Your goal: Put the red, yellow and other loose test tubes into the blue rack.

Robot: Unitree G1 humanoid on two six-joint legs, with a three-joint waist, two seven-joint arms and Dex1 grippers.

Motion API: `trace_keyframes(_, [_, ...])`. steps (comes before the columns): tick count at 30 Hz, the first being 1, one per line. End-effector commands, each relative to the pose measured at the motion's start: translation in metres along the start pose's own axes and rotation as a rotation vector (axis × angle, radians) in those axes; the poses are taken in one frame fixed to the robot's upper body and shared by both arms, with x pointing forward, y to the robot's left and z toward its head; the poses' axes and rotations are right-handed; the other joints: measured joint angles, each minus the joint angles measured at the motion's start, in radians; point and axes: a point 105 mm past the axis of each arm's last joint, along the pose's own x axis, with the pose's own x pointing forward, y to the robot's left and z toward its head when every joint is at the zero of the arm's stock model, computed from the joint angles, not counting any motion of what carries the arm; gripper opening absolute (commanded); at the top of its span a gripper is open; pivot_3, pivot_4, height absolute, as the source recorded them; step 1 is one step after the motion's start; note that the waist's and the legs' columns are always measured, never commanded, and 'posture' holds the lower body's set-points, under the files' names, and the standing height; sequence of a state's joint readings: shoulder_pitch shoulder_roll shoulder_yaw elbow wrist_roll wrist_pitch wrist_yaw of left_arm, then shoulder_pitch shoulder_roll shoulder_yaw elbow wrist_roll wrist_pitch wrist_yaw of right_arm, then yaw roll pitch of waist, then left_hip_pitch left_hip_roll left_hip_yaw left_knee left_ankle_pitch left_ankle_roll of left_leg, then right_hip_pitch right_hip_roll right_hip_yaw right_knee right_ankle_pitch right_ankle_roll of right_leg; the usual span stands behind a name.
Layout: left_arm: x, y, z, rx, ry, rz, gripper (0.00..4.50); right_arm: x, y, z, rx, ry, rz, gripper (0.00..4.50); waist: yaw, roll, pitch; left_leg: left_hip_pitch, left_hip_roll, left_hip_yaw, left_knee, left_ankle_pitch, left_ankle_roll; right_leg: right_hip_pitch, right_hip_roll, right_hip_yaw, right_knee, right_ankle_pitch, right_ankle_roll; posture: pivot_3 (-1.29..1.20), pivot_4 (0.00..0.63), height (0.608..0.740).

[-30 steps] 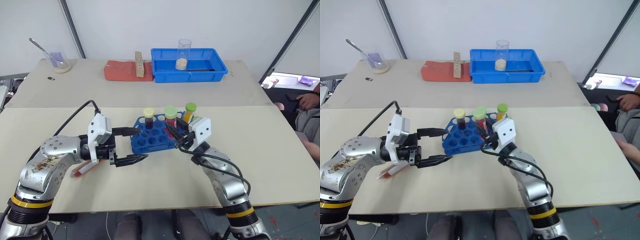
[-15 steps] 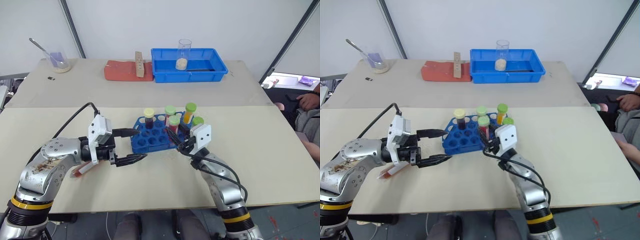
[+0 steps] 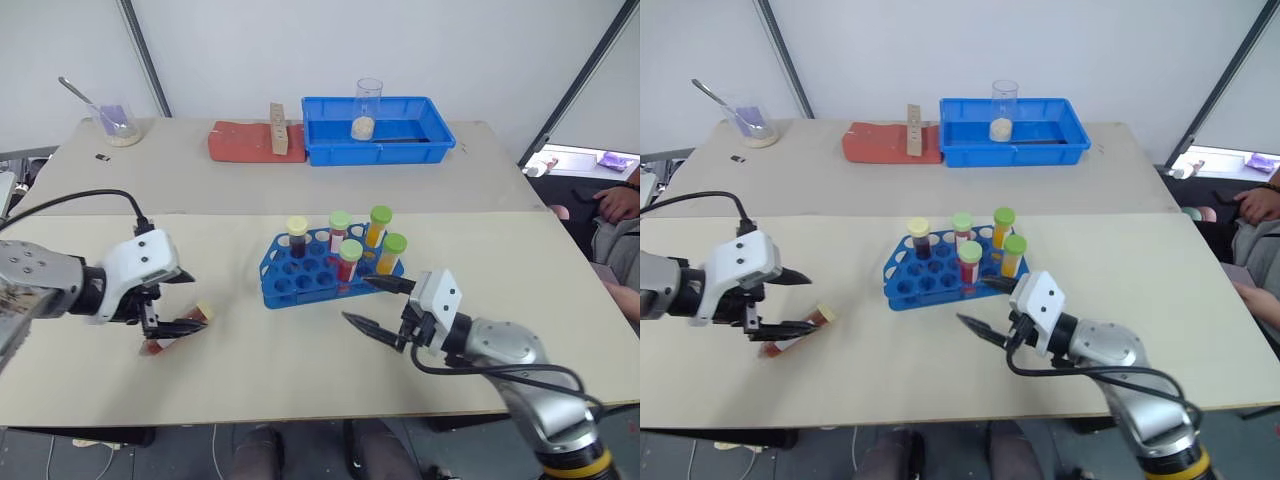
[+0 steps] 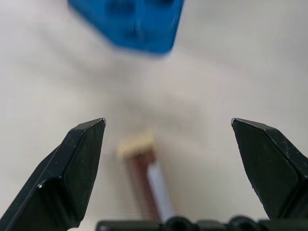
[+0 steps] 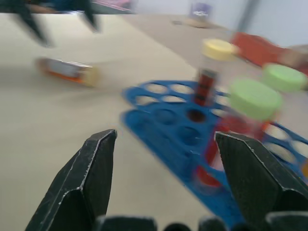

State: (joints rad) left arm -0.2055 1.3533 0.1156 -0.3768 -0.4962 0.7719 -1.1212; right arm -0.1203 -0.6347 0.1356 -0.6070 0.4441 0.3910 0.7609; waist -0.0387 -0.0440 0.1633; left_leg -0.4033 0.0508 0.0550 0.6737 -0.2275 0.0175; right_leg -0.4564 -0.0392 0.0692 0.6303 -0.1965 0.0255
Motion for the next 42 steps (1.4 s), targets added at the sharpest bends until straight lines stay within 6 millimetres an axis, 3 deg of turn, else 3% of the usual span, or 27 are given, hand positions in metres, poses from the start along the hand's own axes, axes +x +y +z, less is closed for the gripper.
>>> trace_keyframes(1, [-0.006, 0.011, -0.010, -0.015, 0.079, 0.036, 4.50, -0.004, 0.016, 0.024, -0.007, -0.017, 0.163, 3.63, 0.002, 0.000, 0.000, 0.000, 0.000, 0.000, 0.000, 0.000, 0.000, 0.000, 0.000, 0.000, 0.000, 0.000, 0.000, 0.00, 0.150, 0.740])
trace_keyframes(5, [-0.003, 0.016, -0.026, -0.048, 0.145, 0.022, 4.50, -0.005, 0.028, 0.034, 0.024, -0.003, 0.277, 3.63, 0.004, 0.000, 0.000, -0.001, 0.000, 0.000, -0.001, 0.000, 0.000, -0.001, 0.000, 0.000, 0.000, 0.000, -0.001, 0.00, 0.150, 0.740])
trace_keyframes(10, [0.015, 0.018, -0.036, -0.074, 0.198, -0.031, 4.50, -0.002, 0.034, 0.045, 0.041, -0.017, 0.342, 3.63, 0.016, 0.000, 0.000, -0.003, 0.000, 0.001, -0.001, 0.000, 0.000, -0.002, 0.000, 0.000, -0.001, -0.001, -0.001, 0.00, 0.150, 0.740])
trace_keyframes(17, [0.037, 0.026, -0.029, -0.055, 0.222, -0.072, 4.50, 0.003, 0.036, 0.049, 0.045, -0.025, 0.346, 3.63, 0.030, -0.001, 0.000, -0.004, -0.001, 0.000, 0.001, 0.000, 0.000, -0.001, 0.000, 0.000, -0.001, -0.001, 0.000, 0.00, 0.150, 0.740])
trace_keyframes(24, [0.058, 0.020, -0.019, -0.023, 0.264, -0.125, 4.50, 0.001, 0.038, 0.053, 0.060, -0.026, 0.340, 3.63, 0.026, -0.001, 0.000, -0.005, -0.001, 0.000, 0.003, 0.000, 0.000, -0.001, 0.000, 0.000, -0.001, 0.000, 0.001, 0.00, 0.150, 0.740])
trace_keyframes(27, [0.062, 0.020, -0.017, -0.018, 0.274, -0.138, 3.69, 0.000, 0.036, 0.055, 0.063, -0.028, 0.318, 3.66, 0.026, -0.001, 0.000, -0.005, -0.001, 0.000, 0.003, 0.000, 0.000, -0.001, 0.000, 0.000, 0.000, 0.000, 0.001, 0.00, 0.150, 0.740])
trace_keyframes(31, [0.061, 0.016, -0.025, 0.000, 0.318, -0.162, 1.70, -0.002, 0.034, 0.058, 0.067, -0.033, 0.299, 3.66, 0.023, -0.001, 0.000, -0.004, -0.001, -0.001, 0.003, 0.000, 0.000, -0.001, 0.001, 0.000, 0.001, 0.000, 0.001, 0.00, 0.150, 0.740])
trace_keyframes(33, [0.060, 0.014, -0.029, 0.003, 0.330, -0.167, 0.97, -0.002, 0.034, 0.059, 0.068, -0.032, 0.293, 3.66, 0.023, -0.001, 0.000, -0.004, -0.001, -0.001, 0.003, 0.000, 0.000, -0.001, 0.001, 0.000, 0.001, 0.000, 0.001, 0.00, 0.150, 0.740])
trace_keyframes(42, [0.059, 0.009, -0.031, 0.005, 0.311, -0.164, 0.92, -0.004, 0.032, 0.057, 0.065, -0.027, 0.280, 3.66, 0.023, -0.001, 0.000, -0.003, -0.001, -0.001, 0.003, 0.000, 0.000, 0.000, 0.001, 0.000, 0.001, 0.000, 0.001, 0.00, 0.150, 0.740])
